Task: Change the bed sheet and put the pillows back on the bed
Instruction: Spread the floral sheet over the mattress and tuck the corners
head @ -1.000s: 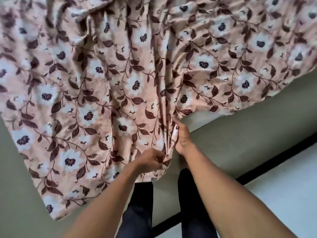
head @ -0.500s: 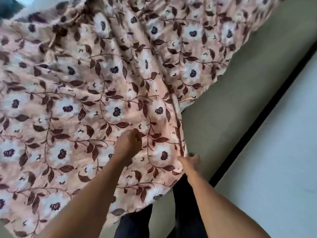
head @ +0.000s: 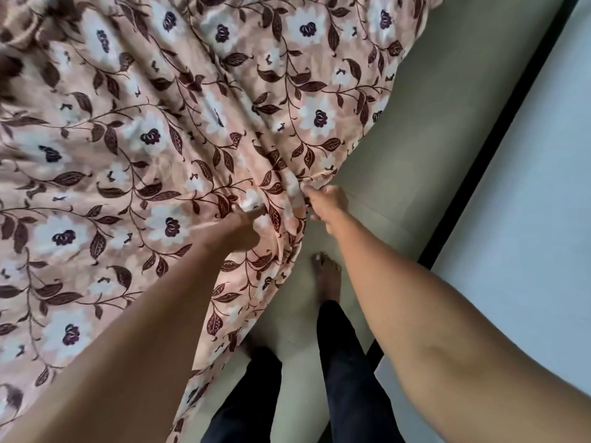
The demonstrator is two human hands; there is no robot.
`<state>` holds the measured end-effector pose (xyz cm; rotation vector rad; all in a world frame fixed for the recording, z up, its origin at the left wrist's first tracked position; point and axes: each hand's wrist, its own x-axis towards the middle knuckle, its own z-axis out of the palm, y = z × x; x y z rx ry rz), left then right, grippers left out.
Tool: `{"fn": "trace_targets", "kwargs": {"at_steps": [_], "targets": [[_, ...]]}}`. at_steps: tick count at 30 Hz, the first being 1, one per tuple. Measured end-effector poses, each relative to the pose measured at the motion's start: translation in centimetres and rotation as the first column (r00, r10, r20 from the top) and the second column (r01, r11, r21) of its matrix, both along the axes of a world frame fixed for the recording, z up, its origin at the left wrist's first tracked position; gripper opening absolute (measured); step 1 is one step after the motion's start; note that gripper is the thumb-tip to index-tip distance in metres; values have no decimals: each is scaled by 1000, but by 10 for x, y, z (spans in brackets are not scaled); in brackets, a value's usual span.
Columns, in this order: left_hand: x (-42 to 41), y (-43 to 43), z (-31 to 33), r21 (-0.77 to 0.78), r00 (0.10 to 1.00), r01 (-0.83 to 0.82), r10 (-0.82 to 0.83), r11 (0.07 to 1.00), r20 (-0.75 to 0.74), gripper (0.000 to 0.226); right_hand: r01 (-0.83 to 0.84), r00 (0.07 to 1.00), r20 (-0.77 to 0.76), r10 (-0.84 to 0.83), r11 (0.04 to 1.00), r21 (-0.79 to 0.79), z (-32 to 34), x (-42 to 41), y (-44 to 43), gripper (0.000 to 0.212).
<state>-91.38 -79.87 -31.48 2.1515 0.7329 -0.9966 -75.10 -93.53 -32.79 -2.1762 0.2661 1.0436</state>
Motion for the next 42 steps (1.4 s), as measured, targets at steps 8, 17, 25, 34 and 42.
{"fn": "trace_targets", "kwargs": {"at_steps": [8,17,25,34,42], "targets": [[12,14,-5,-112,989,121,-129,986,-69,84,599,781,75,-620,777,193,-4,105,-33,30],[30,6,-1,-101,967,178,-194,979,-168,82,416,882,202,-427,904,93,-8,105,-44,58],[73,5,34,11,954,254,-249,967,-168,64,297,954,41,-296,954,-24,9,86,-76,40],[220,0,76,74,997,49,-53,996,49,36,-208,976,45,214,971,-120,72,210,-72,21],[363,35,73,86,972,-39,17,996,236,51,-299,945,90,314,942,-149,66,340,-37,13]]}}
